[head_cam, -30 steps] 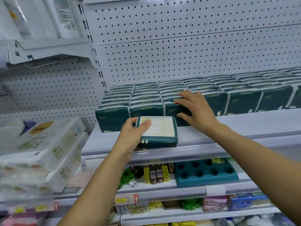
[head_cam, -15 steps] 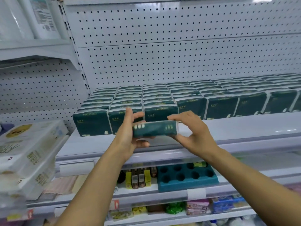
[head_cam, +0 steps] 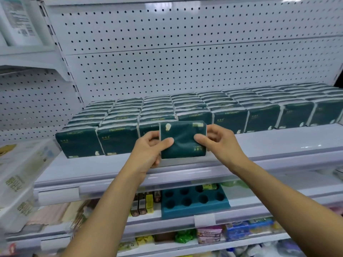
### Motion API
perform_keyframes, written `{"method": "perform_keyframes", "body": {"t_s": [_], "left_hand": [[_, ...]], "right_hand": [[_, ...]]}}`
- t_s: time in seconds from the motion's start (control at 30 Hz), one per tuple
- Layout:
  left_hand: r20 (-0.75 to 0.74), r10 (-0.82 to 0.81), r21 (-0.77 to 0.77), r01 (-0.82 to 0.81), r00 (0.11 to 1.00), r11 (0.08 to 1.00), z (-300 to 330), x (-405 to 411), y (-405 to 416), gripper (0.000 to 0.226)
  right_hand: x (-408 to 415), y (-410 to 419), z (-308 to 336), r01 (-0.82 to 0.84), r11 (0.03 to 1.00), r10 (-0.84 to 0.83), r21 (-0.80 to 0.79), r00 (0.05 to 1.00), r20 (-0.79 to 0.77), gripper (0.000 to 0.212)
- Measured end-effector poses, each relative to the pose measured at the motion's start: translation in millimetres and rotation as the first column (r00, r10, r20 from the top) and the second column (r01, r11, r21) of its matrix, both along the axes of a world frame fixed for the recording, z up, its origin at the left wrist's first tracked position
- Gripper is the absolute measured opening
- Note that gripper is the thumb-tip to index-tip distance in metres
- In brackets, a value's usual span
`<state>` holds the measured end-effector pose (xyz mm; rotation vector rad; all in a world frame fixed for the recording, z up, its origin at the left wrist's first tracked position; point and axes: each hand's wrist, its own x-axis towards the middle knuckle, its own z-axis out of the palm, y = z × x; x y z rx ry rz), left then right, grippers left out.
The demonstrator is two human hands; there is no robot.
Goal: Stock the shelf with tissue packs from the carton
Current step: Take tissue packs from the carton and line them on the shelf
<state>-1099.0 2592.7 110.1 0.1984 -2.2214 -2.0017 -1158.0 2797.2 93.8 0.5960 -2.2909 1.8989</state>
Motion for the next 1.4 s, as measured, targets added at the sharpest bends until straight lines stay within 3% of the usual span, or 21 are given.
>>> {"method": "perform_keyframes", "body": {"t_s": [0.07,0.13,0.23,0.3,0.37,0.43,0.53,0.63,0.7,0.83,1.03,1.4], "left_hand": [[-0.087,0.040,-0.121,-0.050,0.995,0.991,4,-4,7,0.038],[-0.158,0.043,-0.305,-0.090,0.986,0.948,9,-10,15,0.047],[-0.242,-0.009,-0.536,-0.126,0.970,0.835,16,-15,33,0.042],[-0.288,-0.041,-0.534,-0.125,0.957,0.836,19,-16,41,0.037],[-0.348,-0.022,-0.381,-0.120,0.937,0.917,17,-18,42,0.032],[-0.436,0.075,-0.410,-0.272,0.897,0.871,10,-23,32,0.030],[-0.494,0.067,-0.710,-0.447,0.867,0.545,-1,-33,7,0.046],[-0.346,-0.036,-0.922,-0.332,0.938,0.197,-14,-44,-10,0.074],[-0.316,-0.058,-0.947,-0.311,0.947,0.085,-19,-49,-14,0.081],[-0.349,-0.068,-0.936,-0.345,0.935,0.067,-20,-55,-14,0.081],[-0.387,-0.079,-0.919,-0.377,0.919,0.120,-25,-59,-16,0.078],[-0.423,-0.086,-0.903,-0.413,0.902,0.113,-26,-62,-18,0.073]], "right_hand": [[-5,10,-3,0.125,0.974,-0.095,0.189,0.983,-0.160,0.060],[-7,19,1,0.231,0.911,-0.060,0.343,0.894,-0.444,0.082],[-8,21,12,0.397,0.794,0.094,0.460,0.669,-0.738,0.076],[-10,22,14,0.458,0.785,0.037,0.416,0.636,-0.770,0.062],[-12,27,14,0.416,0.844,-0.098,0.337,0.739,-0.667,0.049],[-12,35,12,0.262,0.952,-0.178,0.158,0.894,-0.411,0.039],[-16,42,3,0.228,0.969,-0.240,-0.096,0.962,-0.130,0.033],[-24,43,-9,0.259,0.957,-0.259,-0.128,0.966,0.015,0.039],[-28,41,-12,0.274,0.955,-0.271,-0.110,0.962,0.038,0.042],[-34,36,-18,0.344,0.939,-0.344,-0.005,0.938,0.036,0.032],[-43,24,-22,0.418,0.809,-0.416,0.412,0.904,-0.101,0.030],[-48,10,-9,0.510,0.647,-0.476,0.567,0.851,-0.222,0.037]]}}
